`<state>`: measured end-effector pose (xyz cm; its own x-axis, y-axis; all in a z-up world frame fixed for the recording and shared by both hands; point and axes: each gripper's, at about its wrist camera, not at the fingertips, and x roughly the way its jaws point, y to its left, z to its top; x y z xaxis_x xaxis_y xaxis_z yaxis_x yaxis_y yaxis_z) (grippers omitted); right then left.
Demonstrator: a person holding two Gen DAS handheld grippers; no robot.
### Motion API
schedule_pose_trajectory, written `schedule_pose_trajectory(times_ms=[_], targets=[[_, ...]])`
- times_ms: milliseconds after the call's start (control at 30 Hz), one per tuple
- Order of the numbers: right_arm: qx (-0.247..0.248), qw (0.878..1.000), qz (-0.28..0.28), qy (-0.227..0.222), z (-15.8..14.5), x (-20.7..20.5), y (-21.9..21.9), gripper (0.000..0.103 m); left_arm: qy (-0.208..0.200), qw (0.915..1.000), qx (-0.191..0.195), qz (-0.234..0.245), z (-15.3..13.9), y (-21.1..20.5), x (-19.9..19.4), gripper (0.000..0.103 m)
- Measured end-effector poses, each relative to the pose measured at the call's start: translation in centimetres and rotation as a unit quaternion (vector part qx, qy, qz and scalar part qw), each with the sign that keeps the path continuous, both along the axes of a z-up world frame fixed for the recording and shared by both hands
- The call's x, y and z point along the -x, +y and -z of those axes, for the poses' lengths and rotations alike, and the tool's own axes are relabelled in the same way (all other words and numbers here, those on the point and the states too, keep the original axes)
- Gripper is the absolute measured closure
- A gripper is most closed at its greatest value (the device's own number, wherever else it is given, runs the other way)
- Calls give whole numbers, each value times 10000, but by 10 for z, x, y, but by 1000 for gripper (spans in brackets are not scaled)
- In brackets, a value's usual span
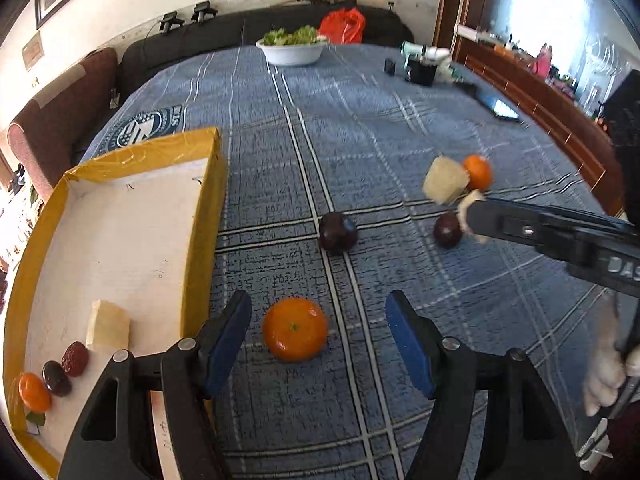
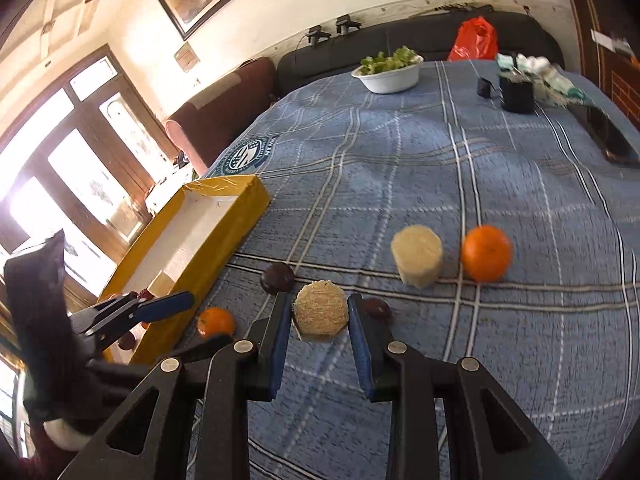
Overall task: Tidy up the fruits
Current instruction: 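Grasp an orange with the left tool while the right tool grasps a round rice cake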
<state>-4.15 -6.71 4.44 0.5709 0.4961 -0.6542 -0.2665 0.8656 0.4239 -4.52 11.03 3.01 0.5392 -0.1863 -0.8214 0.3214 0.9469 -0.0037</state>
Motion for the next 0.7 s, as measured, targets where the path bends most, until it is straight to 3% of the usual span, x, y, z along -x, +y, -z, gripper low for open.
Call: schedule_pose_trajectory(times_ms=[133, 233, 267, 300, 333, 400, 700], targets=[[-206, 9997, 41, 117, 10, -1, -12, 71, 124, 9991, -406, 31, 14, -9, -5, 34], [-276, 9995, 30, 154, 14, -1, -14, 71, 154, 9986, -500, 88, 16, -17, -4, 35], [-290, 9995, 20, 158, 14, 0, -15, 71, 126, 9984, -543, 60, 16, -18, -3, 38], [-291, 9995, 17, 153, 14, 1, -15, 71, 62, 9982, -594, 0, 15, -18, -3, 53], [-291, 9995, 14, 140, 14, 3, -15, 71, 57, 9984, -556, -46, 14, -17, -2, 69], [-287, 9995, 22, 120, 12, 5, -16, 71, 125, 9995, -276, -89, 12, -11, -2, 69], [-102, 9999, -22, -68, -9, 27, -5, 71, -315, 9977, 398, -460, -20, 21, 30, 69]])
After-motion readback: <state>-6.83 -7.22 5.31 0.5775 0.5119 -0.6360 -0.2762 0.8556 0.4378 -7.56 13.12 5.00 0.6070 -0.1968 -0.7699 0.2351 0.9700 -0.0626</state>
